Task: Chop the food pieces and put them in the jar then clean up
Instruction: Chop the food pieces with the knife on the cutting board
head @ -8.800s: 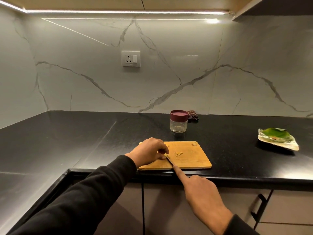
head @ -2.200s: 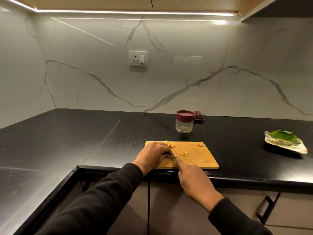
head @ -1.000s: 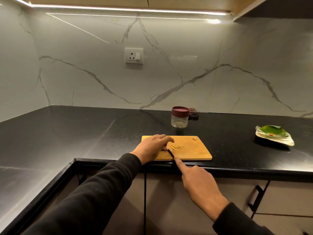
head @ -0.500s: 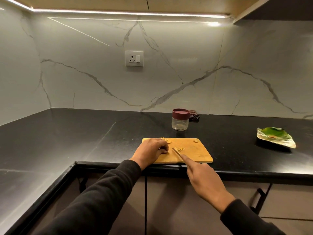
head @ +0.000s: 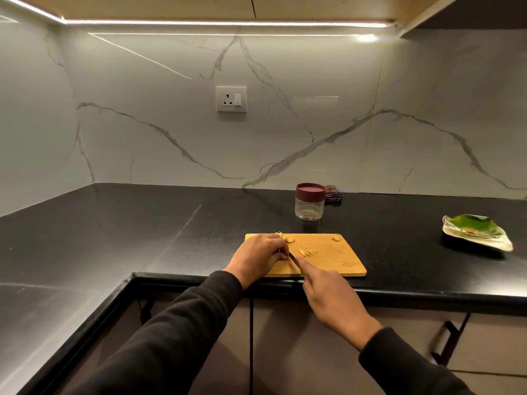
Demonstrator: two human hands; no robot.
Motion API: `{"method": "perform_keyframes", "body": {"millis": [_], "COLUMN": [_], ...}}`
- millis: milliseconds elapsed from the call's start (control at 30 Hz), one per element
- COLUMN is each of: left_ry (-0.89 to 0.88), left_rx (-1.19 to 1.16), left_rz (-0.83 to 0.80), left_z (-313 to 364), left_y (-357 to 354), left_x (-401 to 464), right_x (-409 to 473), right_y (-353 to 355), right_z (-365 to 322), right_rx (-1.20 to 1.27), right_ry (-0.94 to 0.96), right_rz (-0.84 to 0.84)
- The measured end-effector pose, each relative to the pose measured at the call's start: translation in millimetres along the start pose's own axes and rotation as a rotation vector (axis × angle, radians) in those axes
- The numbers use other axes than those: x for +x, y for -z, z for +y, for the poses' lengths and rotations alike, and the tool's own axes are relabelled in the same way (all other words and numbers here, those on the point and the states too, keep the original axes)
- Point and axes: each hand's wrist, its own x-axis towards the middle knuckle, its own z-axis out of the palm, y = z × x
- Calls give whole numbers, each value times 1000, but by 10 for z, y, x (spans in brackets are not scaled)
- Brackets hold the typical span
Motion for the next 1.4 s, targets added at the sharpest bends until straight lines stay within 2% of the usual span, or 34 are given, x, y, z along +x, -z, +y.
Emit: {"method": "perform_keyframes", "body": {"millis": [367,833,1400], "left_ry": [12,8,39], "left_rx": [3,3,8], "left_rz": [6,6,15], "left_z": [-13,-11,12], "left_y": [-4,-2,13], "left_x": [-3,0,0], "right_x": [106,162,-52], "right_y": [-60,-107,-56], "right_z": [-54,-49,-35], "right_rx": [-106,-15,-118], "right_ry": [-3,-11,-14], "right_rz": [5,-18,-48]}}
